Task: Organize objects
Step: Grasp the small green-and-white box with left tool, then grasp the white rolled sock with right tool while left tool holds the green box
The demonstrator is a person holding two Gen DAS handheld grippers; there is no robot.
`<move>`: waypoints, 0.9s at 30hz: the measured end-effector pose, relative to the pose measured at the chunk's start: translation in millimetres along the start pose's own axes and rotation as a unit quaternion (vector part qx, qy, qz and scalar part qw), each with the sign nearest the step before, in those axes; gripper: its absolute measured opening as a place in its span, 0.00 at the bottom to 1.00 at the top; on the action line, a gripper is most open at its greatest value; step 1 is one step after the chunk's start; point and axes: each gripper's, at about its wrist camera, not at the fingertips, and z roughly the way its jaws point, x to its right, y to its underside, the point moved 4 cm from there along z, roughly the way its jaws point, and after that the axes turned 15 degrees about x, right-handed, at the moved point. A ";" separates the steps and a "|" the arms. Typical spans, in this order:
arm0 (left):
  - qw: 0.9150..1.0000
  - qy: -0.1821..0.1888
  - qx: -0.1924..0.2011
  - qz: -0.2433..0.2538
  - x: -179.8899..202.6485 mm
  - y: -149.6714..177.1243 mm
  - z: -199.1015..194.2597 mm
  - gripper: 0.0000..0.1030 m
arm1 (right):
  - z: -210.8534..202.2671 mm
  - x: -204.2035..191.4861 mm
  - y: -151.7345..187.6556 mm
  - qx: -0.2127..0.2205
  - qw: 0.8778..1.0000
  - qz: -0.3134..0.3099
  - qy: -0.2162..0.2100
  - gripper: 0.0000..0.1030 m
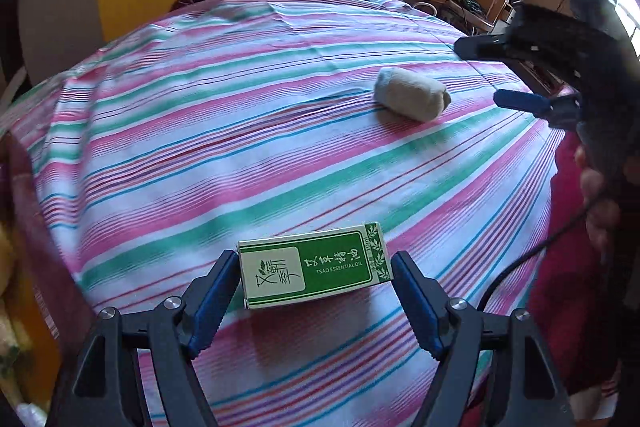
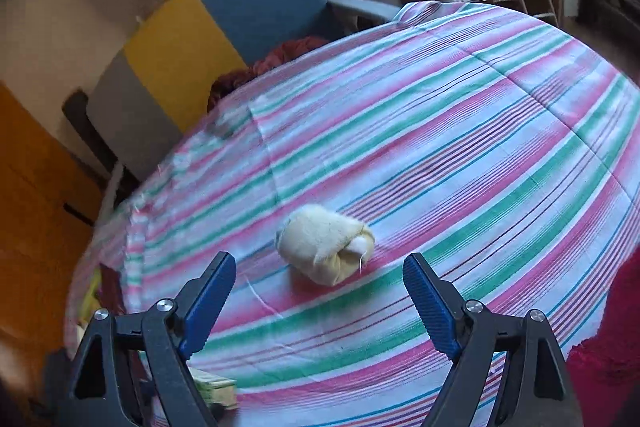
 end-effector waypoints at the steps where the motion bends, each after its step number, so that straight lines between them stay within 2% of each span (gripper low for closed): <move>1: 1.000 -0.002 0.002 0.003 -2.6 4.0 -4.5 0.76 | 4.5 -2.2 2.8 -0.012 1.000 -0.014 0.005 0.84; 4: 1.000 -0.001 0.004 -0.001 -9.5 14.1 -13.2 0.76 | 24.3 -11.9 9.8 -0.054 0.995 -0.081 0.030 0.84; 6: 1.000 -0.001 0.007 -0.007 -13.2 18.0 -15.3 0.76 | 34.4 -19.2 9.0 -0.061 0.988 -0.135 0.046 0.84; 12: 1.000 -0.002 0.012 -0.023 -15.6 17.4 -14.4 0.76 | 69.4 -46.7 6.4 -0.097 0.953 -0.281 0.052 0.90; 13: 1.000 -0.002 0.013 -0.024 -16.2 17.3 -14.5 0.76 | 77.4 -48.3 8.7 -0.106 0.947 -0.299 0.056 0.90; 16: 1.000 -0.003 0.015 -0.027 -17.5 17.8 -14.7 0.76 | 97.2 -46.6 13.2 -0.124 0.937 -0.318 0.072 0.89; 18: 0.999 -0.003 0.017 -0.028 -18.6 18.0 -14.6 0.76 | 106.6 -43.0 22.4 -0.142 0.933 -0.322 0.081 0.65; 20: 0.999 -0.004 0.019 -0.031 -20.1 18.5 -15.3 0.76 | 104.1 -40.5 23.6 -0.129 0.935 -0.316 0.092 0.60; 23: 0.999 -0.006 0.022 -0.032 -20.8 18.5 -17.3 0.76 | 90.3 -47.2 23.1 -0.121 0.955 -0.267 0.047 0.56; 27: 0.999 -0.006 0.033 -0.031 -19.2 16.4 -25.7 0.76 | 76.9 -74.1 36.0 -0.108 0.959 -0.261 -0.024 0.56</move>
